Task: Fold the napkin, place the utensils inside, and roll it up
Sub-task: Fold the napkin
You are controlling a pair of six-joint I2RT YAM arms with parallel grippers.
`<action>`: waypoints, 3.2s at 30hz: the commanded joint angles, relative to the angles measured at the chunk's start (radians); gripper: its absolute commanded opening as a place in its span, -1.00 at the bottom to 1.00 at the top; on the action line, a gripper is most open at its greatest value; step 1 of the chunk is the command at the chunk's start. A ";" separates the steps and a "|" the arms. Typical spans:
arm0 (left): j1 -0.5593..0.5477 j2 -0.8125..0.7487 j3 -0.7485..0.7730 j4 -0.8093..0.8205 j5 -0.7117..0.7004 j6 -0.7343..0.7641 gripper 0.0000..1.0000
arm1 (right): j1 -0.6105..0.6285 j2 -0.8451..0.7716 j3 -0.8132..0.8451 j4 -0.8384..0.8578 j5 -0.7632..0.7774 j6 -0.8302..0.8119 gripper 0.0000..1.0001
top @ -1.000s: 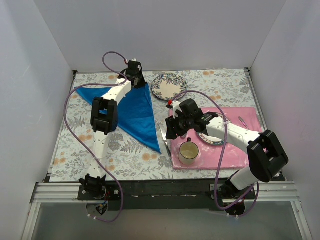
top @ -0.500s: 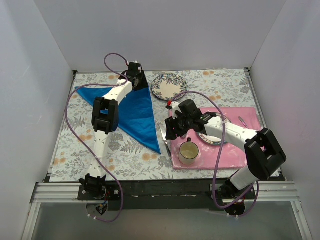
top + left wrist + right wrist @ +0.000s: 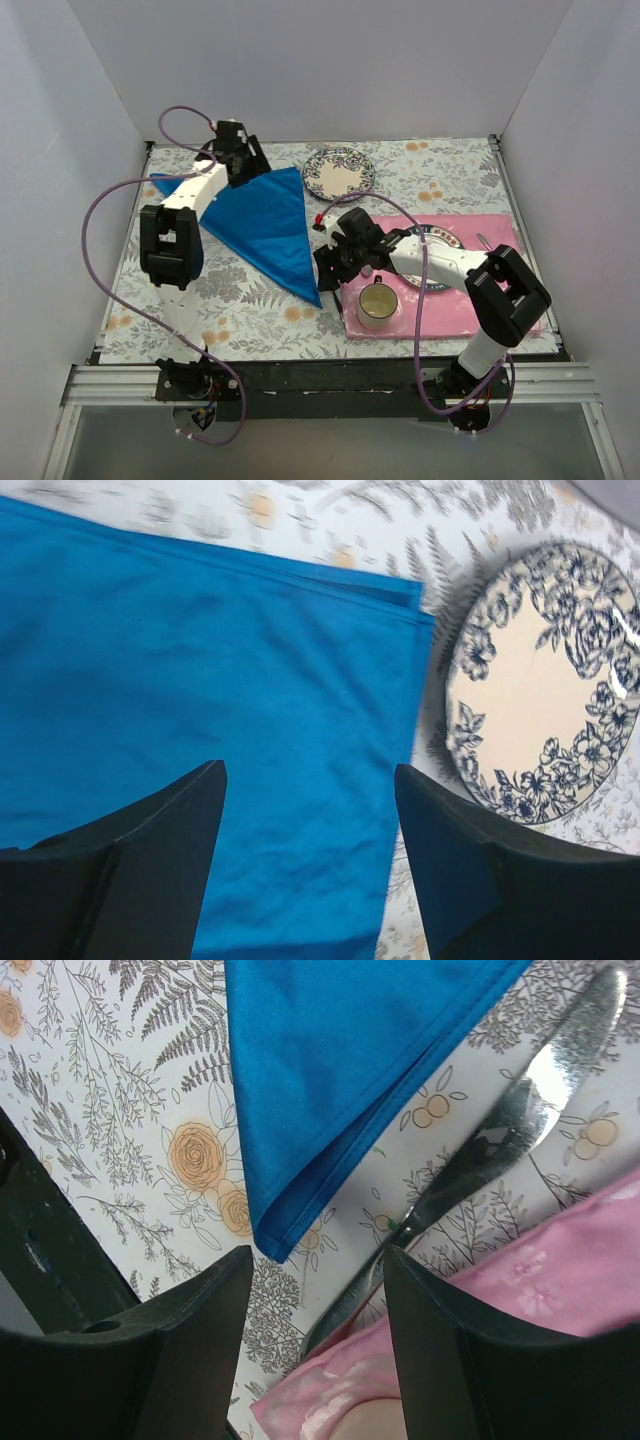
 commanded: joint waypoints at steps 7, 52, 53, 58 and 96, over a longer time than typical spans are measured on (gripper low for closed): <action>0.292 -0.081 -0.137 0.071 0.090 0.027 0.20 | 0.022 0.100 0.128 0.056 -0.045 0.056 0.18; 0.461 0.203 0.196 -0.018 -0.169 0.015 -0.03 | -0.182 0.636 0.952 0.000 0.026 0.168 -0.36; 0.435 0.166 0.193 -0.013 -0.175 0.021 -0.03 | -0.182 0.631 0.942 -0.008 0.024 0.169 -0.36; 0.332 0.079 0.148 0.063 -0.065 0.010 -0.01 | -0.182 0.555 0.854 -0.063 0.016 0.145 -0.23; -0.029 0.356 0.207 0.278 0.215 -0.199 -0.86 | -0.251 0.117 0.298 0.067 -0.036 0.163 -0.07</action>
